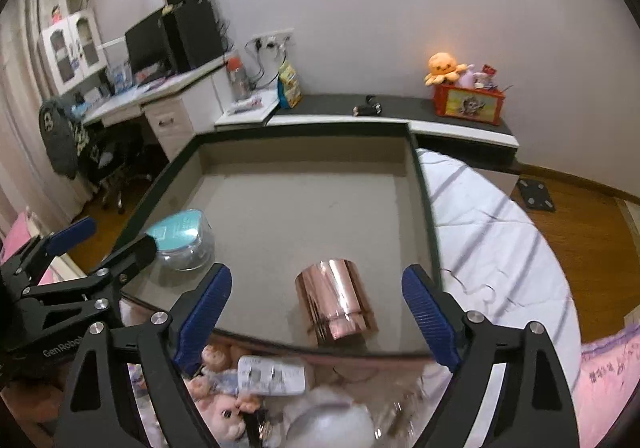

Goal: Organize rigid objects
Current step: 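Lower both held items into the pink box and open both tools, then grasp the white plug adapter with left tool while right tool grasps Dental Flossers box, then place the adapter and flosser box into the pink box, open both tools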

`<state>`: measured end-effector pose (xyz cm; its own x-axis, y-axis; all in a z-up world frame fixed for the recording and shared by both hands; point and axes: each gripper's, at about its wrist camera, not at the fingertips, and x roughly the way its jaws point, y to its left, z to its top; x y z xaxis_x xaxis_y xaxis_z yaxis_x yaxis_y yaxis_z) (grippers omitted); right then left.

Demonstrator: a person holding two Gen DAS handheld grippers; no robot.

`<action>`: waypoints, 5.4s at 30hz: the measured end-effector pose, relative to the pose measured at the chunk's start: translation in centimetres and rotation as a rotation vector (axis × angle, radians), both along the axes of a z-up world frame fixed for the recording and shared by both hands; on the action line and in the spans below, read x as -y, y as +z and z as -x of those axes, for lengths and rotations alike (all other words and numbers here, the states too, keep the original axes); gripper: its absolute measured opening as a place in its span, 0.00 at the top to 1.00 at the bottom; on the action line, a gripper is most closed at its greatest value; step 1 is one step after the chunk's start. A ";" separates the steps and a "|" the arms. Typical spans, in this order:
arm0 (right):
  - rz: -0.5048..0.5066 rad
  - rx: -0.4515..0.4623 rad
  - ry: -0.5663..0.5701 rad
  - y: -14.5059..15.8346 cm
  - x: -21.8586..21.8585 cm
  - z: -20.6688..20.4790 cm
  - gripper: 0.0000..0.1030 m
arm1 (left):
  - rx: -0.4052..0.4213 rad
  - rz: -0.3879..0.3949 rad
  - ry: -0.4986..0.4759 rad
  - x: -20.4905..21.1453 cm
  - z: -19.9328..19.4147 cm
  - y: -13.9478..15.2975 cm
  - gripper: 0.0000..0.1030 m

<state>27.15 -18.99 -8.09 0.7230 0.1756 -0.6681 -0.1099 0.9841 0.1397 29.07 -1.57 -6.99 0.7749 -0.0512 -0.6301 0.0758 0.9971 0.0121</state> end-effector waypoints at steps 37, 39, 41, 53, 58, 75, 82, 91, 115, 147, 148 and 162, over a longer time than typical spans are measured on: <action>-0.061 0.149 -0.024 0.9 -1.7 19.1 0.00 | 0.050 0.027 0.212 -4.7 19.1 1.2 0.00; -0.065 0.146 -0.027 0.6 -1.5 19.3 0.00 | 0.053 0.021 0.206 -4.6 19.6 1.4 0.00; -0.069 0.143 -0.034 0.5 -1.2 19.5 0.00 | 0.053 0.013 0.201 -4.4 20.0 1.4 0.00; -0.028 0.144 -0.080 0.3 0.0 19.9 0.00 | 0.067 0.014 0.166 -3.5 21.4 1.3 0.00; -0.028 0.127 -0.087 -0.1 0.4 19.6 0.00 | 0.053 0.014 0.155 -3.4 21.3 0.7 0.00; -0.047 0.051 -0.080 -2.6 0.7 18.2 0.00 | -0.028 0.031 0.031 -0.4 17.8 -4.2 0.00; -0.067 0.012 -0.099 -3.9 1.6 17.0 0.00 | -0.064 0.012 0.031 0.7 14.4 -7.0 0.00; -0.186 -0.045 -0.016 -5.0 -0.5 14.0 0.00 | -0.134 0.099 -0.031 -1.1 12.3 -8.9 0.50; -0.267 -0.096 0.078 -7.1 -2.4 12.9 0.33 | -0.111 0.148 -0.048 -3.0 12.4 -8.1 0.45; -0.174 0.091 0.095 4.0 1.1 4.4 0.33 | 0.115 0.112 -0.097 -1.2 7.0 3.9 0.45; -0.165 0.086 0.092 4.0 1.1 3.6 0.33 | 0.112 0.111 -0.101 -1.0 6.0 4.0 0.45; -0.136 -0.122 0.067 -1.6 1.3 -7.4 0.32 | -0.030 0.098 -0.102 2.5 -5.3 -0.1 0.44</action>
